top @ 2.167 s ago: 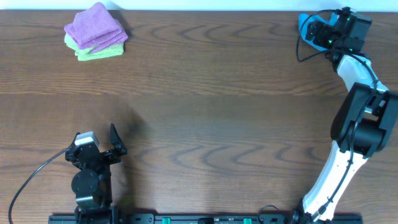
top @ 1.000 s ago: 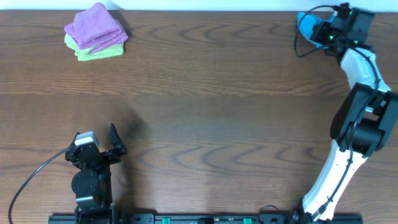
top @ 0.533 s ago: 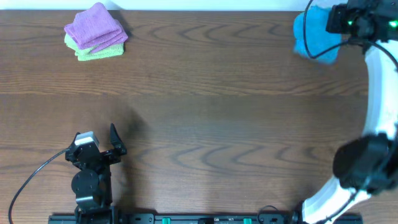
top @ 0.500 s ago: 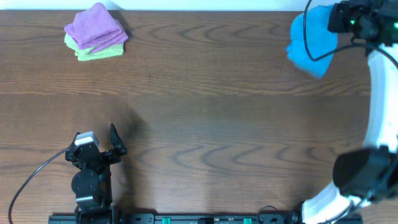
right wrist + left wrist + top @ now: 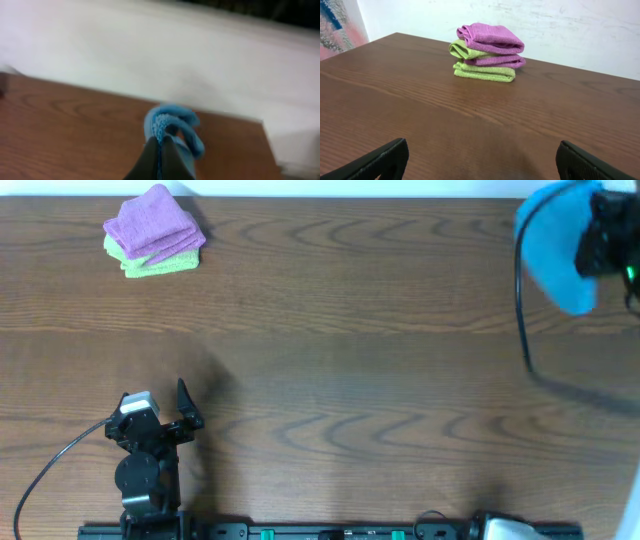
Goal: Fold the cloth
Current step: 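Lift the blue cloth with the right gripper and drag it toward center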
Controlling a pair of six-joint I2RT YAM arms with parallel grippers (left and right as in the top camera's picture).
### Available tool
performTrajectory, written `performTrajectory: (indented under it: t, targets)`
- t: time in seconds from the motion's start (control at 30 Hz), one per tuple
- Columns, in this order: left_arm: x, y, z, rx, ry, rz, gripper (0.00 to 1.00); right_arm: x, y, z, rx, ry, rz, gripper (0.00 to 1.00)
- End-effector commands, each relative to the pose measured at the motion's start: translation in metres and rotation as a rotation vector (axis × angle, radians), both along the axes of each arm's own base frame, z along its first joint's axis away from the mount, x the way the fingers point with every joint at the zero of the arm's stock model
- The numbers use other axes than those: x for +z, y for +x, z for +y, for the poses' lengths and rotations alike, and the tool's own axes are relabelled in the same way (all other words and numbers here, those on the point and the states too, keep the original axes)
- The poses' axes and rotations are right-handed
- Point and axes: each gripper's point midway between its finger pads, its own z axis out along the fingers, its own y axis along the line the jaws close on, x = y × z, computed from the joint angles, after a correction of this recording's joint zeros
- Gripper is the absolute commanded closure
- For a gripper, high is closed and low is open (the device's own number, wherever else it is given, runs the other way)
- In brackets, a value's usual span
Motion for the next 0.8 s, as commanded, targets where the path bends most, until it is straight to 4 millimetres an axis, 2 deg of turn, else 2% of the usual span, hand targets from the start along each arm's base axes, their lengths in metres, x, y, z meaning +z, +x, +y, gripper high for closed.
performTrajectory:
  t: [0.0, 0.13, 0.27, 0.33, 0.47, 0.53, 0.63, 0.77]
  targets:
    - [-0.019, -0.003, 0.002, 0.011, -0.010, 0.062, 0.04, -0.011, -0.022, 0.016, 0.058, -0.034, -0.011, 0.99]
    - [-0.019, -0.003, 0.002, 0.011, -0.010, 0.063, 0.05, -0.050, -0.050, 0.018, 0.052, -0.026, 0.045, 0.98]
    - [-0.019, -0.003, 0.002, 0.011, -0.010, 0.063, 0.05, -0.100, -0.074, 0.027, 0.050, 0.078, 0.209, 0.99]
    - [-0.019, -0.003, 0.002, 0.012, -0.010, 0.063, 0.05, -0.112, -0.081, 0.040, 0.112, 0.121, 0.261, 0.98]
    - [-0.019, -0.003, 0.002, 0.011, -0.010, 0.063, 0.05, -0.122, -0.094, 0.090, 0.381, 0.285, 0.350, 0.98]
    - [-0.019, -0.003, 0.002, 0.012, -0.010, 0.063, 0.05, -0.127, -0.100, 0.105, 0.489, 0.321, 0.388, 0.98]
    - [-0.019, -0.003, 0.002, 0.012, -0.010, 0.063, 0.05, -0.136, -0.099, 0.109, 0.512, 0.319, 0.429, 0.98]
    - [-0.019, -0.003, 0.002, 0.011, -0.010, 0.063, 0.04, -0.157, -0.097, 0.094, 0.416, 0.269, 0.514, 0.98]
